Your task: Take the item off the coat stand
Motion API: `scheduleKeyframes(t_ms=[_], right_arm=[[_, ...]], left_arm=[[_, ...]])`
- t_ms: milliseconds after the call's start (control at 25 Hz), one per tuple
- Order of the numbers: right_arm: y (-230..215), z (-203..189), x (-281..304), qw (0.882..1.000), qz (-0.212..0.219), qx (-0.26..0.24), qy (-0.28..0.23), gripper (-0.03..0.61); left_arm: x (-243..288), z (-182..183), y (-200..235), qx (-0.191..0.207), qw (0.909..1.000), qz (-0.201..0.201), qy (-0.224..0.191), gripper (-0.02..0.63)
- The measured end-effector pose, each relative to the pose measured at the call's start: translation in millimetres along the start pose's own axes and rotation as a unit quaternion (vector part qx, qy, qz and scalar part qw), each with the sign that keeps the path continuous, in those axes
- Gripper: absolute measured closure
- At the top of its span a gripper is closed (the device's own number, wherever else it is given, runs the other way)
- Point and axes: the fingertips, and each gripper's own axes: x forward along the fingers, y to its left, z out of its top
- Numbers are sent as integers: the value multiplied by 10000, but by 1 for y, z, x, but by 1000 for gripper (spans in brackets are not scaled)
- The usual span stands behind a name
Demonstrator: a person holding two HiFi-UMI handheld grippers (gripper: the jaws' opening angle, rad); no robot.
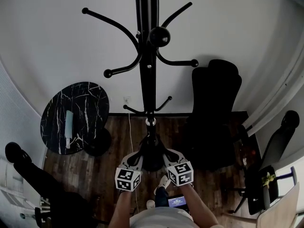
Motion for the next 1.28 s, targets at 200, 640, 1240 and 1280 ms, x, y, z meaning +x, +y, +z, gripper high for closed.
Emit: scheduleKeyframes(t_ms=[200, 640, 1240, 1280], right_arm=[[5, 0, -9, 10000, -23, -90, -8, 531], [16, 5, -29, 9997, -20, -212, -120, 532], [39, 12, -62, 9991, -36, -193, -370, 534], [41, 13, -67, 9990, -51, -160, -413, 534]], left_arm=[[-9, 1, -7, 5, 10000, -18, -76, 575], [-29, 11, -20, 67, 9997, -9, -244, 575], [-63, 18, -37, 143, 9987, 7, -481, 577], [-68, 19, -39, 88, 9986, -5, -521, 577]])
